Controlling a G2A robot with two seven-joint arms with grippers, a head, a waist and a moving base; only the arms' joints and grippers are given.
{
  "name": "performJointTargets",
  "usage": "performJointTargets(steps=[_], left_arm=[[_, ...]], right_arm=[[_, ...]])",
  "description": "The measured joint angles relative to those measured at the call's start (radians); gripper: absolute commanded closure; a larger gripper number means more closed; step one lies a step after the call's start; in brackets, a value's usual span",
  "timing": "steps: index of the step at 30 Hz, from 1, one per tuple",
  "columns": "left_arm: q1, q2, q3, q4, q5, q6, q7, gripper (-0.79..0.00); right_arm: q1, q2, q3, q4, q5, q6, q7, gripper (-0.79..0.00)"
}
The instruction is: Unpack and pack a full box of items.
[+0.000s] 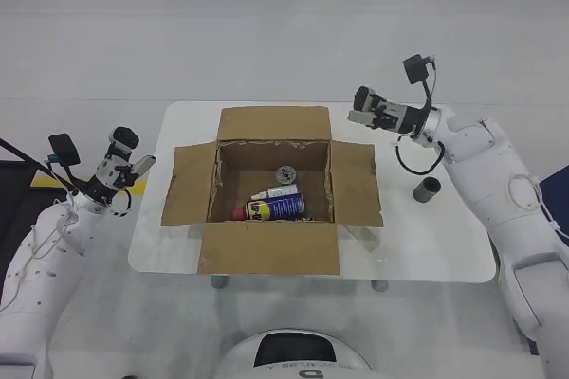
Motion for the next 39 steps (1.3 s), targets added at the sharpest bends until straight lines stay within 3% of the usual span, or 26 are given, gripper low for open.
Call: performJointTargets(steps=[11, 18, 23, 27, 33, 39], left_arm=[[0.0, 0.0, 0.0, 0.0, 0.0, 0.0, 0.0, -0.785], [0.0, 0.0, 0.0, 0.0, 0.0, 0.0, 0.0, -0.785], [0.0, 0.0, 0.0, 0.0, 0.0, 0.0, 0.0, -0.785], [0.0, 0.0, 0.0, 0.0, 0.0, 0.0, 0.0, -0.785], [0.0, 0.0, 0.0, 0.0, 0.0, 0.0, 0.0, -0.785], [0.0, 0.0, 0.0, 0.0, 0.0, 0.0, 0.0, -0.785]], right_arm=[[-0.171, 0.168, 0.305, 0.12, -0.242, -0.007, 0.088, -0.785], [-0.264, 0.224, 0.383, 0.066, -0.386, 0.151, 0.15, -0.776], [-0.298, 0.226, 0.358, -0.012, -0.472, 0.321, 0.196, -0.409], [-0.294, 0.22, 0.326, -0.033, -0.511, 0.396, 0.237, -0.348], [-0.28, 0.219, 0.314, -0.029, -0.518, 0.394, 0.268, -0.249], [-0.267, 0.216, 0.301, -0.024, -0.537, 0.42, 0.28, -0.225]])
